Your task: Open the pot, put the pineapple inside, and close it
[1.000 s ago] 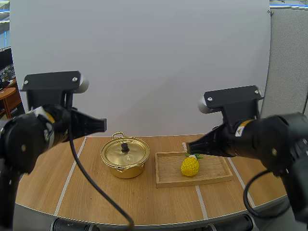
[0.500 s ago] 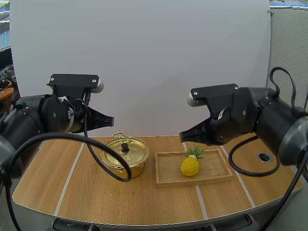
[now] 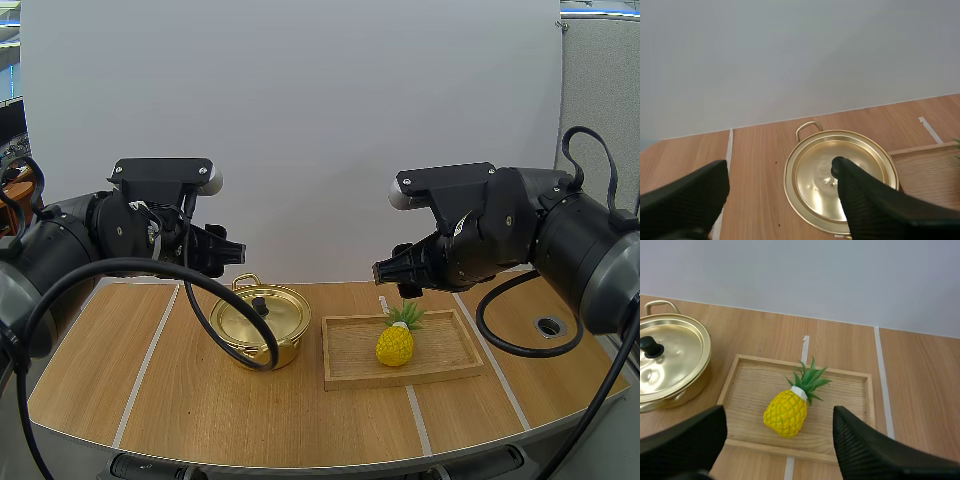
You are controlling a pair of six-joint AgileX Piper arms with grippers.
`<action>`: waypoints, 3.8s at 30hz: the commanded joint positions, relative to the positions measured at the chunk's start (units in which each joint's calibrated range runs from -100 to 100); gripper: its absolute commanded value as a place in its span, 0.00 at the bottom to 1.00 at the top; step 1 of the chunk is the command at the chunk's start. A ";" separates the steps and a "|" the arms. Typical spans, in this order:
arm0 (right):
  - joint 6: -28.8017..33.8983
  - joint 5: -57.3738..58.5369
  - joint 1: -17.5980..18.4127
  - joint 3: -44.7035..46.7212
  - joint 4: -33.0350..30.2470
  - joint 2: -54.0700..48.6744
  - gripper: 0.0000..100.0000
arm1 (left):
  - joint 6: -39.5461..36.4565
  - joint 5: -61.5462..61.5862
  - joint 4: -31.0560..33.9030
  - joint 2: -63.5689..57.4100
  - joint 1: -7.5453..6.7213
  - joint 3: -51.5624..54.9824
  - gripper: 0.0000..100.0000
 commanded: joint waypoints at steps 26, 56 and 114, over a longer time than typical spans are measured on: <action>0.04 0.25 -0.22 -0.69 0.93 -0.16 1.00 | 33.59 13.67 -18.69 30.69 -0.04 -16.48 1.00; 0.04 0.78 -0.22 -0.69 2.21 -0.16 1.00 | 39.83 18.37 -23.02 53.25 -0.04 -24.71 1.00; 0.04 0.94 -0.22 -0.69 2.50 -0.16 1.00 | 30.05 9.32 -20.71 21.82 0.05 -58.21 0.00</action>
